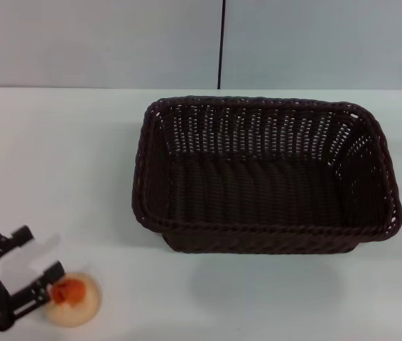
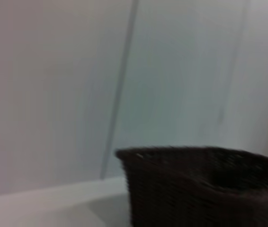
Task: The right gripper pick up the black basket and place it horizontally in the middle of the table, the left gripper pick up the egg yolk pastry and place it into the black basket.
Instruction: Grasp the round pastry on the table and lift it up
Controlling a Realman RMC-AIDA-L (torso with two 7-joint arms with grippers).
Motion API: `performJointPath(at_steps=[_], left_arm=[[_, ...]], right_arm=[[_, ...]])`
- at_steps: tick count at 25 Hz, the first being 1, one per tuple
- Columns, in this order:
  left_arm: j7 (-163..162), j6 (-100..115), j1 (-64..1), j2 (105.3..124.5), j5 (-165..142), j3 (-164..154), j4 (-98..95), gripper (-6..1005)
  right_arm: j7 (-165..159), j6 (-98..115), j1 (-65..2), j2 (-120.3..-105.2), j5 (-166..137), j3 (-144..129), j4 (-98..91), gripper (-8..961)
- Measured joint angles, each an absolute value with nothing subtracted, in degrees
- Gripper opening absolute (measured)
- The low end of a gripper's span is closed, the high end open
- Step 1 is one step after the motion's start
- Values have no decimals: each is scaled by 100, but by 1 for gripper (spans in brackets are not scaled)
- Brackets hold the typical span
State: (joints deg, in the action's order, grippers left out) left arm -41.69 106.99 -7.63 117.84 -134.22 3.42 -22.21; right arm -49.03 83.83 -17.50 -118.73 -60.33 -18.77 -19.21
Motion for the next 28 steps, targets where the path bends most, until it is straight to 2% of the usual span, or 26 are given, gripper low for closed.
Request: performJointPath(at_steps=[15,26,28], left_arm=[[-4149,10385,-636,11801,-13817,121,-2019,809],[-4207,10146,-726,11791,-14102,17,-1908,661],[-4182,10150,-728,11791,-14115,17,-1907,578]], right_arm=[[-4579,8044,-1730,-11865,-5975,-1277,-1682,495],[-4564,7814,-1779,-11865,-6012,-1336,-1664,495],[-4563,7813,-1784,-11864,-6013,-1336,-1663,495]])
